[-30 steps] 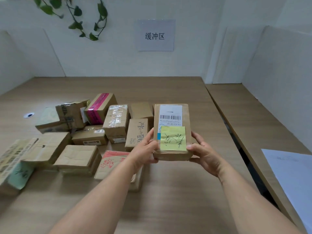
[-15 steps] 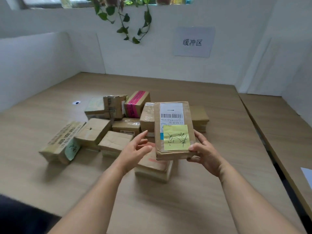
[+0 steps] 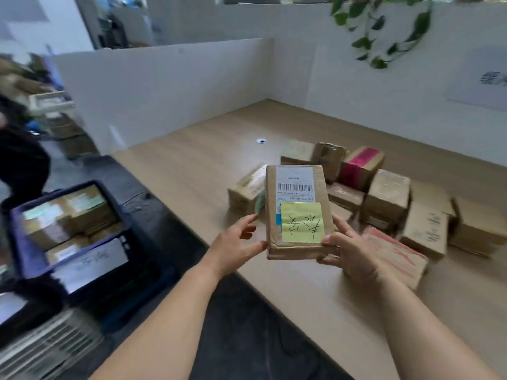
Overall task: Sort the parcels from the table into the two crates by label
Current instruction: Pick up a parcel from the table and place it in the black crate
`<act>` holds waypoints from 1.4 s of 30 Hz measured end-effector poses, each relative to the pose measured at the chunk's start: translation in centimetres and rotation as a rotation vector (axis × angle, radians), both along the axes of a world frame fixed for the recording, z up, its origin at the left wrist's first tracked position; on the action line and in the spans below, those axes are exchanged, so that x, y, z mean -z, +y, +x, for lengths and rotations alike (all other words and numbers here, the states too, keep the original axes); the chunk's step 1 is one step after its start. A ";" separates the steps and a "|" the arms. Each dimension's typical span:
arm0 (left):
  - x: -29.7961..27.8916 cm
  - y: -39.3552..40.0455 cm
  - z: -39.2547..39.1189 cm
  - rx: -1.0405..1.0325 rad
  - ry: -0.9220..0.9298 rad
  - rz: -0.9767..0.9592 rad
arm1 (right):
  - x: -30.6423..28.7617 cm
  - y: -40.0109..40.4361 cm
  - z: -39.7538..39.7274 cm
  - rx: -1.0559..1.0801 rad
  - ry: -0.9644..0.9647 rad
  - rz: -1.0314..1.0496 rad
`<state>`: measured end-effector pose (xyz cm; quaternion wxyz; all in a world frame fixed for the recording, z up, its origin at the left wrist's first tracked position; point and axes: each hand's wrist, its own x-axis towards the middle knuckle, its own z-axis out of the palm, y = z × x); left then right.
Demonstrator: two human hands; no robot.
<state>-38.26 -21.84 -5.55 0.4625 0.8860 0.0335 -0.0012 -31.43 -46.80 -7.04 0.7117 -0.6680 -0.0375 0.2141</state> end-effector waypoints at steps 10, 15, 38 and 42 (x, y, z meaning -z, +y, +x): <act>2.1 14.4 -7.7 -0.252 0.036 -0.051 | 0.9 16.2 -1.6 -0.265 0.007 -0.015; 3.6 19.8 -11.6 -0.407 0.076 -0.064 | 2.4 23.7 -2.5 -0.403 0.055 -0.021; 5.6 43.0 -9.9 -0.851 0.228 -0.063 | 5.7 56.2 6.9 -0.956 0.050 -0.082; 5.9 46.0 -10.3 -0.922 0.254 -0.034 | 6.7 61.3 7.5 -1.025 0.060 -0.075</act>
